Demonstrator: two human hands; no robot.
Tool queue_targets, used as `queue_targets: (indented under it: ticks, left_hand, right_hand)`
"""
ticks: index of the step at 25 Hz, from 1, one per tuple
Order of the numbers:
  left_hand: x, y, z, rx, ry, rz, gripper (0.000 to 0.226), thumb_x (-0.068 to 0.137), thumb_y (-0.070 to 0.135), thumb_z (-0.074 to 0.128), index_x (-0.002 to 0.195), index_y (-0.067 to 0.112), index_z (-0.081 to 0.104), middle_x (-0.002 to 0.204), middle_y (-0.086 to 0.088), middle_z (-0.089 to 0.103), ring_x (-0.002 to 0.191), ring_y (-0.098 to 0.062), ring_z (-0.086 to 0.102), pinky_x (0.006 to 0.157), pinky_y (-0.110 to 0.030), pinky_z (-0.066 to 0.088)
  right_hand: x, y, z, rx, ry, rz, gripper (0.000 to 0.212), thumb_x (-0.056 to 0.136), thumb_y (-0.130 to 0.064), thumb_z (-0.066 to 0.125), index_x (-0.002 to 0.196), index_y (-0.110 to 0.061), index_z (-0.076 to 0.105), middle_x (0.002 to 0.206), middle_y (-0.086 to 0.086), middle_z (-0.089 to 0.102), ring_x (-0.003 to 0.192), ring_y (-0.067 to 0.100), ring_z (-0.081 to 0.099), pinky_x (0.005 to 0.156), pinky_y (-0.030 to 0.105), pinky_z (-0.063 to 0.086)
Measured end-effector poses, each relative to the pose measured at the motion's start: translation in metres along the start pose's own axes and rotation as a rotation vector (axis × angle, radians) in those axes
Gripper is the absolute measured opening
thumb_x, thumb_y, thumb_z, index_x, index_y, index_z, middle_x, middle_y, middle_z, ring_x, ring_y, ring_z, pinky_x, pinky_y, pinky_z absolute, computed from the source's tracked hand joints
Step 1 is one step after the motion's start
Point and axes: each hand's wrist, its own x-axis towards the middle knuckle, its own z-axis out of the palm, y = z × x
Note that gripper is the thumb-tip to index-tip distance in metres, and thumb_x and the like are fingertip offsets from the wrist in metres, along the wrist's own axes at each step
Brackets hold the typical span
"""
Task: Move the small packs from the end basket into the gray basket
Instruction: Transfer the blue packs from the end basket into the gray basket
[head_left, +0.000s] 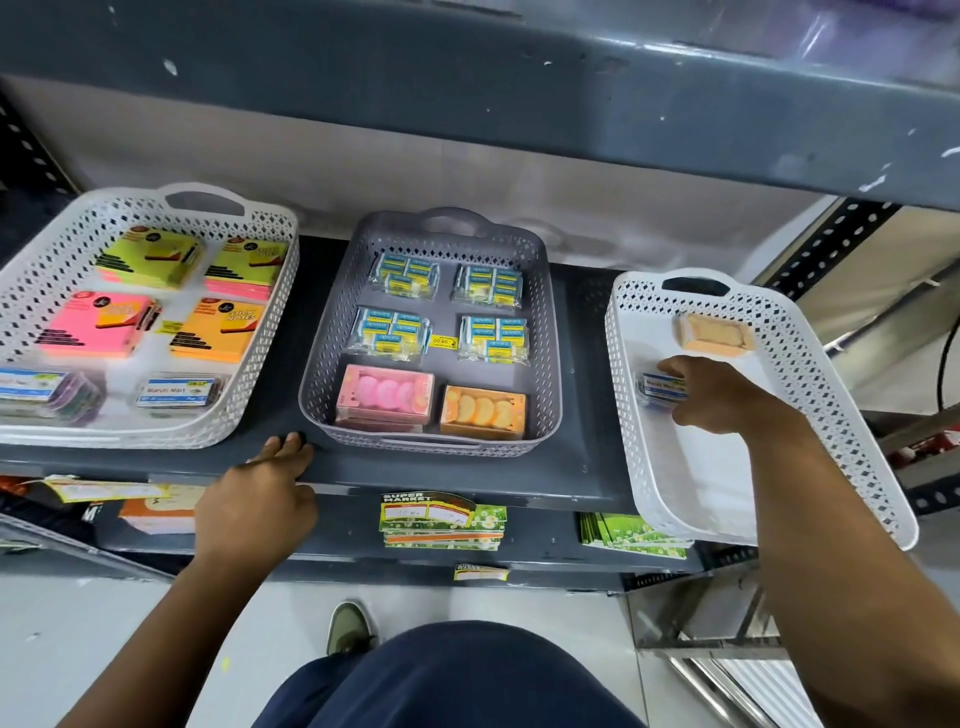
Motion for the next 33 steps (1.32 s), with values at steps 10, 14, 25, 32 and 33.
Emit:
queue_targets:
  ticks: [10,14,25,32,33]
  left_hand:
    - [-0.001,-0.007,0.011,0.015,0.017,0.024,0.05,0.056,0.014,0.049,0.101,0.012,0.071,0.117,-0.014,0.065,0.089,-0.038,0.067,0.062,-0.05,0.053]
    - [0.0,-0.008,0.011,0.019,-0.006,0.032,0.051,0.057,0.015,0.048,0.103,0.012,0.07,0.119,-0.013,0.064,0.091,-0.037,0.066,0.062,-0.049,0.054]
    - [-0.008,-0.019,0.015,-0.008,-0.039,0.128,0.062,0.054,0.012,0.051,0.115,0.003,0.063,0.123,-0.016,0.061,0.112,-0.036,0.057,0.088,-0.053,0.046]
    - [-0.015,-0.024,0.019,-0.005,-0.051,0.15,0.068,0.056,0.013,0.048,0.123,0.006,0.057,0.131,-0.012,0.056,0.123,-0.031,0.048,0.1,-0.054,0.033]
    - [-0.017,-0.026,0.021,-0.012,-0.048,0.159,0.068,0.06,0.014,0.046,0.126,0.006,0.055,0.135,-0.011,0.053,0.126,-0.03,0.045,0.102,-0.052,0.03]
  right_hand:
    - [-0.024,-0.034,-0.039,0.04,0.343,-0.081,0.049,0.07,-0.027,0.073,0.115,-0.011,0.063,0.113,0.016,0.067,0.104,0.033,0.061,0.082,0.028,0.039]
    - [-0.027,-0.117,-0.053,0.136,0.397,-0.321,0.045,0.075,-0.02,0.074,0.118,-0.015,0.063,0.113,0.011,0.069,0.103,0.031,0.063,0.078,0.023,0.039]
    - [-0.01,-0.337,-0.022,-0.056,0.134,-0.897,0.064,0.073,-0.033,0.079,0.13,-0.014,0.055,0.128,0.011,0.064,0.111,0.027,0.06,0.093,0.03,0.047]
    - [0.002,-0.428,0.026,-0.001,-0.11,-1.005,0.063,0.068,-0.032,0.085,0.121,-0.01,0.059,0.122,0.008,0.065,0.11,0.021,0.061,0.096,0.032,0.048]
    - [0.002,-0.437,0.032,-0.002,-0.11,-1.011,0.062,0.067,-0.034,0.086,0.119,-0.011,0.06,0.122,0.007,0.065,0.11,0.021,0.061,0.095,0.034,0.048]
